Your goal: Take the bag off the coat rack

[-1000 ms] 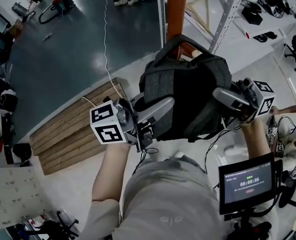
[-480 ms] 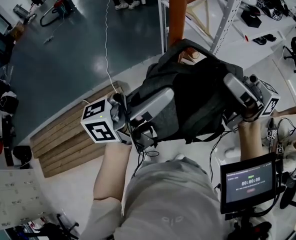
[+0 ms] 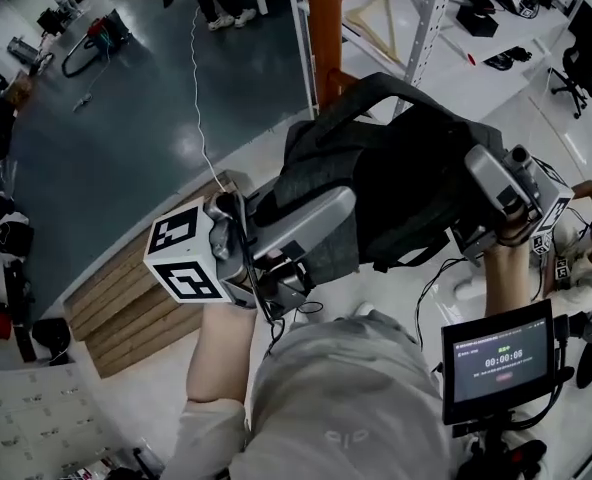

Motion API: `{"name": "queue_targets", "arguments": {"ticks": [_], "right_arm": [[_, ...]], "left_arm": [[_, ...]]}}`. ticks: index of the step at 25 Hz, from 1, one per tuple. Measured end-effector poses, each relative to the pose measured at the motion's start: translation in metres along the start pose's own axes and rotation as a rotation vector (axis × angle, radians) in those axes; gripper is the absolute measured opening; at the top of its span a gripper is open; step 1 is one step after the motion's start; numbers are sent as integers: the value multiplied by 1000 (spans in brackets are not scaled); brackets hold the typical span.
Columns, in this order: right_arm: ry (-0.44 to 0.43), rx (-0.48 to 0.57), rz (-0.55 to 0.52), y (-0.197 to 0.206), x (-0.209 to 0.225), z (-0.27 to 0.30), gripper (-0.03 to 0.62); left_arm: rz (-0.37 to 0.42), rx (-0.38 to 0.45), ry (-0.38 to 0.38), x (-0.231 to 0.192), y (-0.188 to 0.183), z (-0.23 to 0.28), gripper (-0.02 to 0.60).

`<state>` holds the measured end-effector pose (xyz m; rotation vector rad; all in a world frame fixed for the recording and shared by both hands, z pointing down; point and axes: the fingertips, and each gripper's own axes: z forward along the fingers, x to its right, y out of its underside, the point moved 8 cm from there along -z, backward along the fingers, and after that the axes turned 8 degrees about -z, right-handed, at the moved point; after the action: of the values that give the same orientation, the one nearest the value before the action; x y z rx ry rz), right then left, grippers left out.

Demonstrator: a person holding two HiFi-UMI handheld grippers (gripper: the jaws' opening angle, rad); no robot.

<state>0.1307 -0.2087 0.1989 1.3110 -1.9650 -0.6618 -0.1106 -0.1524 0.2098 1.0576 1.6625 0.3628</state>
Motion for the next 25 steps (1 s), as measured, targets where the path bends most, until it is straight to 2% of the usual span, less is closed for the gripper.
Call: {"name": "queue_targets", "arguments": {"ticks": [9, 13, 18, 25], "right_arm": [[97, 31, -20, 10, -10, -36, 40], [177, 47, -26, 27, -21, -41, 40], [296, 49, -47, 55, -57, -29, 40], [441, 79, -86, 118, -127, -23, 40]], "left_arm": [[-60, -66, 72, -28, 15, 13, 34], [-130, -99, 100, -38, 23, 4, 34], [-204, -141, 135, -23, 33, -22, 34], [-253, -212, 185, 8, 77, -63, 34]]}}
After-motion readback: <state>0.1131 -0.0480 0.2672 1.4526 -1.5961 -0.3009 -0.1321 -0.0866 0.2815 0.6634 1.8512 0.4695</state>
